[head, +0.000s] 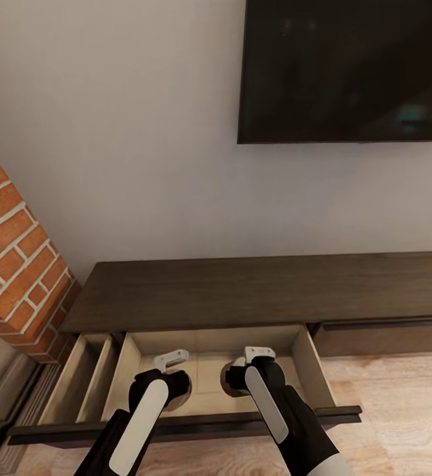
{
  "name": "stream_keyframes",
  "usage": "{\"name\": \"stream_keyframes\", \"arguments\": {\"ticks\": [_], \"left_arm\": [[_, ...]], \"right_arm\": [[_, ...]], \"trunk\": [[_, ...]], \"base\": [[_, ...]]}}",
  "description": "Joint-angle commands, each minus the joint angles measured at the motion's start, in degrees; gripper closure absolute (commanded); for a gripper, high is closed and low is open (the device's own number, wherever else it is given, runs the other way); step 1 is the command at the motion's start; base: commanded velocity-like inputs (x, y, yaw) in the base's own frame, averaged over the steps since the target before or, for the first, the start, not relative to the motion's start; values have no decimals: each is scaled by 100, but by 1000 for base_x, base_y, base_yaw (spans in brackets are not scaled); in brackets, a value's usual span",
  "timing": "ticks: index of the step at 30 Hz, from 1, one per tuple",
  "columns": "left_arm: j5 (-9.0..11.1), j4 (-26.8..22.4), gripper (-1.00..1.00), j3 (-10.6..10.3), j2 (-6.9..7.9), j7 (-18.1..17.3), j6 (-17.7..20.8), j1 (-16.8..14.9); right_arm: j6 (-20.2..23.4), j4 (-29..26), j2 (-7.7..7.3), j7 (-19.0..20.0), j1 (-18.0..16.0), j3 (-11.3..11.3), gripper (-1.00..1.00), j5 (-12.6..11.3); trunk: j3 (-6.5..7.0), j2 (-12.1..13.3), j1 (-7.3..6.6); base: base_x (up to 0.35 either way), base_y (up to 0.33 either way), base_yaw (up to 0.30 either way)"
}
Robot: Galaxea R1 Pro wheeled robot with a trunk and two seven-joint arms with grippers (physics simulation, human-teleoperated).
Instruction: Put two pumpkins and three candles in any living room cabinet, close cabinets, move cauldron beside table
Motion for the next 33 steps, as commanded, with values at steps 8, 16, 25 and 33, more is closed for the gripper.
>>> {"name": "stream_keyframes", "arguments": {"ticks": [8,16,25,33], "left_arm": [[51,-6,100,-17,11,52,-175,-4],[46,123,100,-11,6,43,-262,-99],[42,157,100,-19,3,43,-293,-110],[-18,106,100,-43,1,43,-412,-109]], "right_arm": [[-411,118,0,-56,-4,89,100,-48],[-443,260,0,-51,-4,91,100,-46],[-578,284,0,-54,-4,117,100,-46],[-593,285,0,-54,-4,121,100,-38]], "trunk": [[-149,-325,176],[-292,-645,351],[-454,-1006,549],[-490,-1087,593]], "base": [[0,0,0],[0,0,0],[0,0,0],[7,2,0]]}}
